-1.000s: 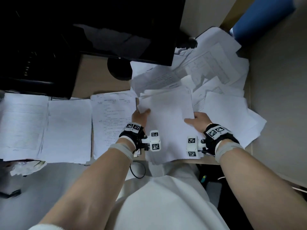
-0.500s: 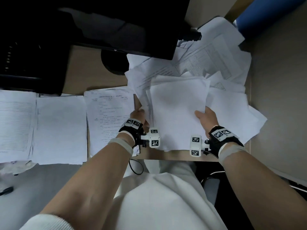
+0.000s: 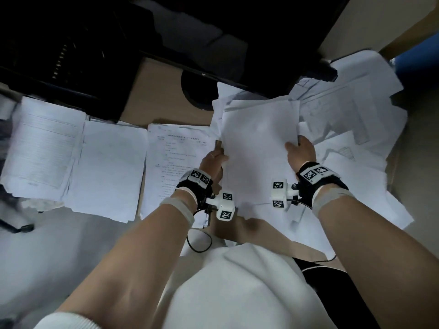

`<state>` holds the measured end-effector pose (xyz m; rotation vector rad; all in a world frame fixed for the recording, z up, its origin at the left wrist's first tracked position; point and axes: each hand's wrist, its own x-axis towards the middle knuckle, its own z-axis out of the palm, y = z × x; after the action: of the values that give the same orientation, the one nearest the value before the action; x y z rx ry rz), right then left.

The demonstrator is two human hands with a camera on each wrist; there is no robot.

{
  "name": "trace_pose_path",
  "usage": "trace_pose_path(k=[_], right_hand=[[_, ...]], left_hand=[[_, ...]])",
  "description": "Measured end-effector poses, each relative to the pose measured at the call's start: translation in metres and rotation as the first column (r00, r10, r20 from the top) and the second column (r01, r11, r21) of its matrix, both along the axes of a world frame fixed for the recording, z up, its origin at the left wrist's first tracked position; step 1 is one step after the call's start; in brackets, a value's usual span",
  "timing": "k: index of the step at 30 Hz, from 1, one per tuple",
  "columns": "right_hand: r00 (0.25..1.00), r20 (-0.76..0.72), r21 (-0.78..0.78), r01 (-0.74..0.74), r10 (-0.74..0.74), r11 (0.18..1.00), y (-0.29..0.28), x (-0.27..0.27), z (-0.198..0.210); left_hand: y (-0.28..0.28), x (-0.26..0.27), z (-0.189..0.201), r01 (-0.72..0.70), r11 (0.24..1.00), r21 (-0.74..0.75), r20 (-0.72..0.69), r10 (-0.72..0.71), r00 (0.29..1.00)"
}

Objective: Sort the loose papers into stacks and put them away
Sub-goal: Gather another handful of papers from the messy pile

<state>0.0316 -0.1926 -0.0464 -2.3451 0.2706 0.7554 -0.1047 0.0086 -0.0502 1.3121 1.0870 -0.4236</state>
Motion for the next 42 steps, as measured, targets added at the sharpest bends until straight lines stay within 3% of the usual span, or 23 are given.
trace_pose_path(k=[2,5,10,14,18,21,27,33,39,42], right_hand=[[0.997,-0.018,-0.174,-0.079,0.077,0.982,0.007,0.008,-0.005],[0.993,-0.064,-0.200,-0.108,0.097,0.974,0.015,0.018,-0.015],[0.996,-0.069,-0.007,0.055,-0.056,0.998,0.024,0.022,-0.014],[0.982,-0.033,0.133,0.187,-0.184,0.973,0.019,0.015,-0.004],[0.983,-0.098,0.213,0.173,-0.155,0.962,0.007,0.007,0.006],[0.987,-0.130,0.278,0.131,-0.098,0.952,-0.003,-0.005,0.017],[0.955,-0.203,0.433,0.284,-0.215,0.855,-0.027,-0.040,0.035],[0.961,-0.115,0.363,0.278,-0.253,0.890,-0.057,-0.051,0.059],[0.919,0.014,0.560,0.319,-0.394,0.765,-0.062,-0.042,0.106],[0.893,0.119,0.650,0.260,-0.433,0.714,-0.056,-0.031,0.142]], left_hand=[[0.000,0.005,-0.001,0.032,0.999,-0.010,0.002,-0.032,0.999],[0.004,0.014,0.000,0.083,0.996,-0.016,-0.007,-0.083,0.997],[0.003,0.023,0.004,0.088,0.992,0.085,0.066,-0.094,0.993],[0.002,0.033,0.015,0.122,0.976,0.182,0.090,-0.140,0.986],[-0.001,0.032,0.022,0.091,0.967,0.237,0.064,-0.109,0.992],[-0.011,0.025,0.031,0.054,0.964,0.261,0.124,-0.089,0.988],[-0.037,0.008,0.047,0.024,0.971,0.237,0.145,-0.060,0.988],[-0.066,0.012,0.083,-0.072,0.980,0.184,0.198,0.035,0.980],[-0.087,0.022,0.122,-0.260,0.957,0.127,0.384,0.194,0.903],[-0.090,0.040,0.152,-0.326,0.939,0.107,0.509,0.230,0.829]])
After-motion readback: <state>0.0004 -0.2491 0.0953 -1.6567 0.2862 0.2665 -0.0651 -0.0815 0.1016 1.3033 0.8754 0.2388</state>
